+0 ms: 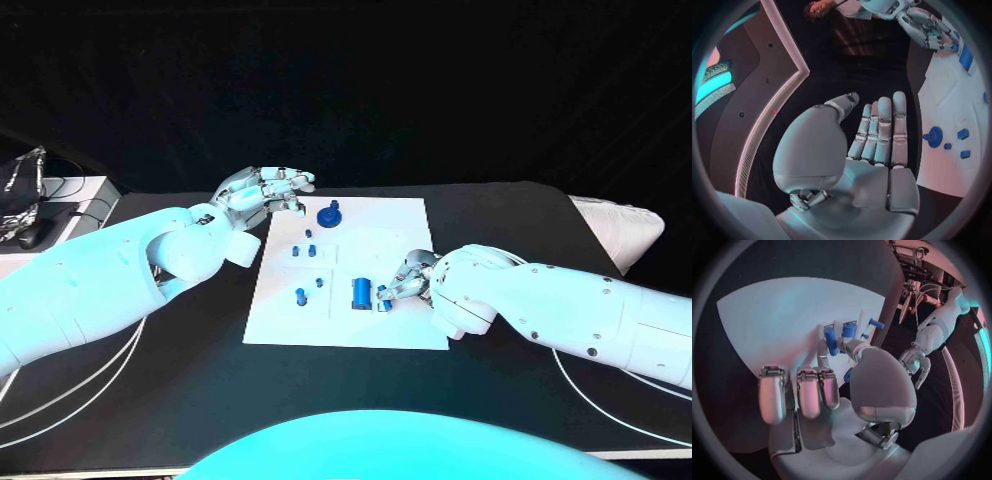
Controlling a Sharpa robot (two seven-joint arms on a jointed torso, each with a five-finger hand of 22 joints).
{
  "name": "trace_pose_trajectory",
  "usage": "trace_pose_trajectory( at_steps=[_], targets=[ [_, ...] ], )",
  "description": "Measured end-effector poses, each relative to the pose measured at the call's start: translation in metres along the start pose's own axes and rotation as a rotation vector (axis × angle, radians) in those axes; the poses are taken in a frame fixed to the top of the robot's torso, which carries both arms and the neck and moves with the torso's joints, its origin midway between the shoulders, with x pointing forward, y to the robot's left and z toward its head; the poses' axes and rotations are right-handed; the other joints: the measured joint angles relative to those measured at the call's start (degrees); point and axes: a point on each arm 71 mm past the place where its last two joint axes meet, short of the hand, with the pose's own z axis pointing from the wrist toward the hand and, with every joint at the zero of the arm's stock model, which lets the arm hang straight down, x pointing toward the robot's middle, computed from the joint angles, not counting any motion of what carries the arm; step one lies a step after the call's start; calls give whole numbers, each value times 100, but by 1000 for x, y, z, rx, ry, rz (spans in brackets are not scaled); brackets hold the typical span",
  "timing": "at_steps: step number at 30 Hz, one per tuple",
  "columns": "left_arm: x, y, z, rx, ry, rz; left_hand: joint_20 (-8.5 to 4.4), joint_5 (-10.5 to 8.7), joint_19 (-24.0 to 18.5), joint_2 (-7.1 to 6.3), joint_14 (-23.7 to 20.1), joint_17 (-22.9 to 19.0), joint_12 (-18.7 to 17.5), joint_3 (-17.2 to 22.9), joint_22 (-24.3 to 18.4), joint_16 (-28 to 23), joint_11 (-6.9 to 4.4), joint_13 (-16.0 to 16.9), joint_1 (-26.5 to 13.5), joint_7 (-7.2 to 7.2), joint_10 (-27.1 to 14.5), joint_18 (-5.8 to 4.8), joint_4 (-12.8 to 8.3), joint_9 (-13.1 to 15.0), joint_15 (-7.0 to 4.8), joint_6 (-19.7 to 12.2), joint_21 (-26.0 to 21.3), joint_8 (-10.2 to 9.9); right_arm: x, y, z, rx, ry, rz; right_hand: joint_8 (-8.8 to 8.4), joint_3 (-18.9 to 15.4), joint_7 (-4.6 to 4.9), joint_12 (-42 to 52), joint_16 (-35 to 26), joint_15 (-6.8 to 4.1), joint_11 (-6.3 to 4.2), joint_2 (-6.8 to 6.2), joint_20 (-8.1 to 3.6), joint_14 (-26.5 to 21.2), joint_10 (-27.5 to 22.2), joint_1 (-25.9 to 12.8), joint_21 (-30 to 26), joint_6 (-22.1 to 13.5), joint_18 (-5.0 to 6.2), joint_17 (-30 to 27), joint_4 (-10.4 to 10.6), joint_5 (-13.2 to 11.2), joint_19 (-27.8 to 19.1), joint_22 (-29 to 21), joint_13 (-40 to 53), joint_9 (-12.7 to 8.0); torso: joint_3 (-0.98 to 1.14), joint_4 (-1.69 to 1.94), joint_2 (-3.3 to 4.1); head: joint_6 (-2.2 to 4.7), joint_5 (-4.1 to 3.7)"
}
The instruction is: Assemble the parts on the task board
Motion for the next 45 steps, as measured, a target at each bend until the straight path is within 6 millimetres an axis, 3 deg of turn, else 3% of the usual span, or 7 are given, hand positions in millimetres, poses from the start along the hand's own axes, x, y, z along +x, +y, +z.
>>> trace_pose_trajectory(
  at_steps=[5, 24, 32, 36, 39, 45],
  targets=[
    [0, 0, 0, -1, 0, 0, 0, 0, 0, 0, 0, 0, 0, 0, 0, 0, 0, -4, 0, 0, 0, 0, 0, -2, 0, 0, 0, 10, -1, -2, 2, 9, -1, -3, -10, -71, 2, 0, 0, 0, 0, -2, 0, 0, 0, -22, 0, 22, 0, 0, 71, -256, 0, 0, 0, -23, 0, 1, 0, 0, 3],
    [0, 0, 0, -2, 1, 0, 0, 0, 0, 0, 0, -1, 0, 0, 1, 0, 0, -3, 0, 0, 0, 0, 0, -2, 0, 0, 0, 10, 1, -2, 4, 11, 9, -15, -10, -87, 9, 0, 0, 0, -22, 24, 0, 0, 21, -47, -24, 32, 0, 0, 87, -310, 0, -1, -2, -11, 2, -1, 3, 0, 23],
    [0, 0, 0, -3, 1, 0, 0, 0, 0, 0, 0, -1, 0, -24, -10, 0, 0, -3, 0, 0, 0, 0, 24, -1, 0, 0, -29, 10, 3, -2, 4, 10, 9, -15, -9, -312, 9, 0, 0, 0, -22, 0, 0, 0, 21, -315, -44, 31, 0, 0, 379, -561, 0, -2, -2, -21, 1, 0, 1, 0, 31],
    [0, 0, 0, -4, 1, 1, 0, 0, 0, 0, 0, -1, 0, -24, -10, 0, 0, -3, 0, 0, 0, 0, 24, -1, 0, 0, -29, 10, 3, -3, 3, 8, 8, -14, -10, -409, 30, 0, 0, 0, -22, 17, 0, 0, 21, -403, -44, 52, 0, 0, 526, -561, 0, -2, -2, -29, 1, 1, 0, 0, 35],
    [0, 0, 0, -4, 1, 1, 0, 0, 0, 0, 0, -2, 0, -24, -9, 0, 0, -3, 0, 0, 0, 0, 24, -1, 0, 0, -29, 10, 3, -3, 2, 6, 8, -13, -10, -496, 30, 0, 0, 0, -22, 9, 0, 0, 21, -441, -44, 52, 0, 0, 625, -372, 0, -2, -2, -29, 2, 1, 0, 0, 40],
    [-1, 0, 0, -5, 0, 1, 0, 0, 0, 0, 0, -2, 0, -24, -12, 0, 0, -3, 0, 0, 0, 1, 23, -2, 0, 0, -28, 10, 3, -4, 1, 3, 7, -11, -10, -536, 31, 0, 0, 0, -21, 21, 0, 0, 21, -474, -44, 51, 0, 0, 665, -328, 0, -2, 2, -29, 3, 0, 0, 0, 43]
  ],
)
